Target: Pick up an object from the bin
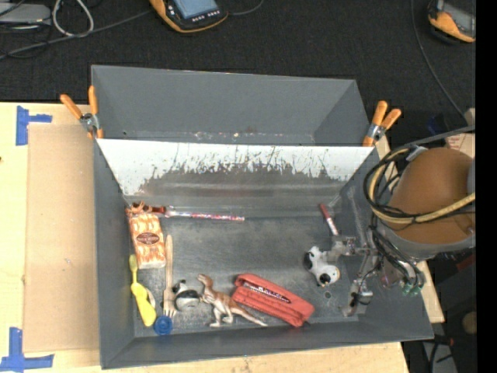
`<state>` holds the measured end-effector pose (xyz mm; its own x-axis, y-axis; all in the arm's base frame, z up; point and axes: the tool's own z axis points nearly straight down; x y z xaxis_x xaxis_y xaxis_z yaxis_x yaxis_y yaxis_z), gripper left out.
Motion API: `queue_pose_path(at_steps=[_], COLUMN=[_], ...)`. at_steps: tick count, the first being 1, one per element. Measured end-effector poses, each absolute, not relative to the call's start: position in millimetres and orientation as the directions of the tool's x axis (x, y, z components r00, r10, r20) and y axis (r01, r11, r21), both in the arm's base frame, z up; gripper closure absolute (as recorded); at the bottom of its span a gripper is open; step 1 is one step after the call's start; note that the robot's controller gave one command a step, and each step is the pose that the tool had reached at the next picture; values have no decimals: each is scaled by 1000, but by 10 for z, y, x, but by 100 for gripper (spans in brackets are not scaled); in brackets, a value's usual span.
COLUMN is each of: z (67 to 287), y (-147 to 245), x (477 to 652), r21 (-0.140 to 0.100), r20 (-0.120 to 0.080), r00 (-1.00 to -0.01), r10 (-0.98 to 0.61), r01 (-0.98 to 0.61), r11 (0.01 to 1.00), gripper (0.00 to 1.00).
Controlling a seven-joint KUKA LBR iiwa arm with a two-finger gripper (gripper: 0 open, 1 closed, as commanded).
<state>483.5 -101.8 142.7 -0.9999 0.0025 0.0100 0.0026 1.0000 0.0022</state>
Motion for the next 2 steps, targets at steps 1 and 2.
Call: queue_pose_path(at_steps=[1, 2], z=[1467, 1558], y=[-1013, -832], x=[4857, 5059], r21=[1, 3], r20=[2, 2], r00=[-1000, -1000], r10=[0, 3], r01=[0, 3], r11=[1000, 1000], gripper=[0, 0])
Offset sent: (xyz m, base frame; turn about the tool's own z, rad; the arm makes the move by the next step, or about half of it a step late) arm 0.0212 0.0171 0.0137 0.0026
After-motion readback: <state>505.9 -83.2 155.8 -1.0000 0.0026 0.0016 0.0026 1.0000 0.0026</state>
